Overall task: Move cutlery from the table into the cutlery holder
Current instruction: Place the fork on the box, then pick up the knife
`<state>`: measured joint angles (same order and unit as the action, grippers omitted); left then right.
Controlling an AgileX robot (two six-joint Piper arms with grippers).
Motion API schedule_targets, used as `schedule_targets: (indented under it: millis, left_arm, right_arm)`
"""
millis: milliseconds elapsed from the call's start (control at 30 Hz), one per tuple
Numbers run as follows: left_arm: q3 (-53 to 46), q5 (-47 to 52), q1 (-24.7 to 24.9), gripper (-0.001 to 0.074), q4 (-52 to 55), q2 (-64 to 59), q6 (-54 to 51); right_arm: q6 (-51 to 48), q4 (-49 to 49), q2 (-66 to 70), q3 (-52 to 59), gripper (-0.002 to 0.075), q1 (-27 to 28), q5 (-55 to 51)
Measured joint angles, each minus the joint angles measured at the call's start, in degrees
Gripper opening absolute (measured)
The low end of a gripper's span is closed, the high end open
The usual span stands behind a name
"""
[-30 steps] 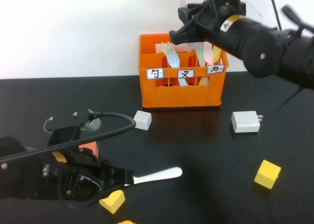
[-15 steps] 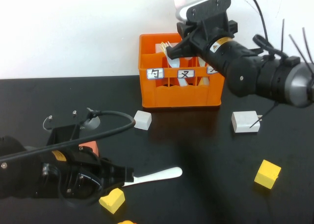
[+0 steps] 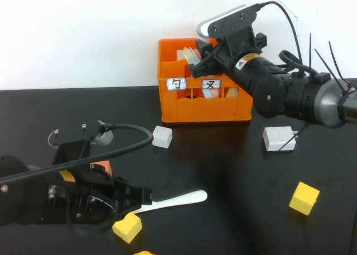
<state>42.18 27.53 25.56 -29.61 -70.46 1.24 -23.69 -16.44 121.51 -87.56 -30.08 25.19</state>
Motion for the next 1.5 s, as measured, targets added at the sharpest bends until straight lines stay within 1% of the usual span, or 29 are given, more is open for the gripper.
schedule_targets:
  millis: [67, 167, 267, 367, 433, 467, 667, 700, 800, 867, 1133, 1400, 1500]
  left_arm:
    - [0.0, -0.15, 0.0, -0.0001, 0.0, 0.0, -0.11]
    - [0.0, -0.21, 0.0, -0.0001, 0.0, 0.0, -0.11]
    - [0.0, -0.29, 0.0, -0.0001, -0.27, 0.0, -0.34]
    - [0.13, -0.26, 0.0, -0.0001, -2.33, -0.51, -1.24]
    - [0.63, 1.34, 0.0, -0.0001, -3.43, -1.67, -2.52]
    - [0.75, 1.94, 0.0, -0.0001, -3.87, -2.31, -2.89]
    - [1.03, 2.08, 0.0, -0.0001, -6.29, -7.88, -4.17]
    - [1.16, 1.81, 0.0, -0.0001, -6.69, -8.64, -4.17]
    - [1.38, 1.29, 0.0, -0.0001, -8.24, -10.04, -4.52]
    - [1.38, 0.26, 0.56, -0.0001, -8.59, -10.46, -4.64]
    - [2.68, -9.22, 5.91, -0.0001, -10.83, -12.26, -4.86]
    - [12.96, -8.28, 6.28, -0.0001, -10.4, -24.7, -4.72]
    - [16.8, -7.37, 6.28, -0.0001, -7.92, -29.35, -3.03]
  right_arm:
    - [0.0, 0.0, 0.0, 0.0, 0.0407, 0.0, -0.16]
    - [0.0, 0.0, -0.78, 0.0, 0.0429, 0.0, -2.37]
    - [0.0, 0.0, -3.26, 0.0, 0.0431, 0.0, -7.96]
    - [0.0, 0.38, -7.74, 0.0, 0.0418, 0.0, -16.26]
    - [0.0, 1.36, -10.84, 0.0, 0.0382, 0.0, -22.45]
    - [-0.12, 1.77, -12.61, 0.0, 0.0351, 0.0, -26.16]
    - [-0.23, 2.83, -21.51, 0.0, 0.0082, 0.0, -45.94]
    - [-0.68, 2.85, -22.57, 0.0, 0.0053, 0.0, -48.38]
    - [-1.95, 2.98, -24.78, 0.0, 0.0015, 0.0, -54.14]
    - [-2.23, 3.08, -25.61, 0.0, 0.0006, 0.0, -56.97]
    - [-2.75, 6.28, -27.55, 1.46, -0.0001, -0.41, -65.63]
    - [-1.69, 8.41, -36.23, 9.61, -0.0001, -1.24, -66.88]
    - [-1.24, 9.09, -39.86, 13.6, -0.0001, -1.24, -66.99]
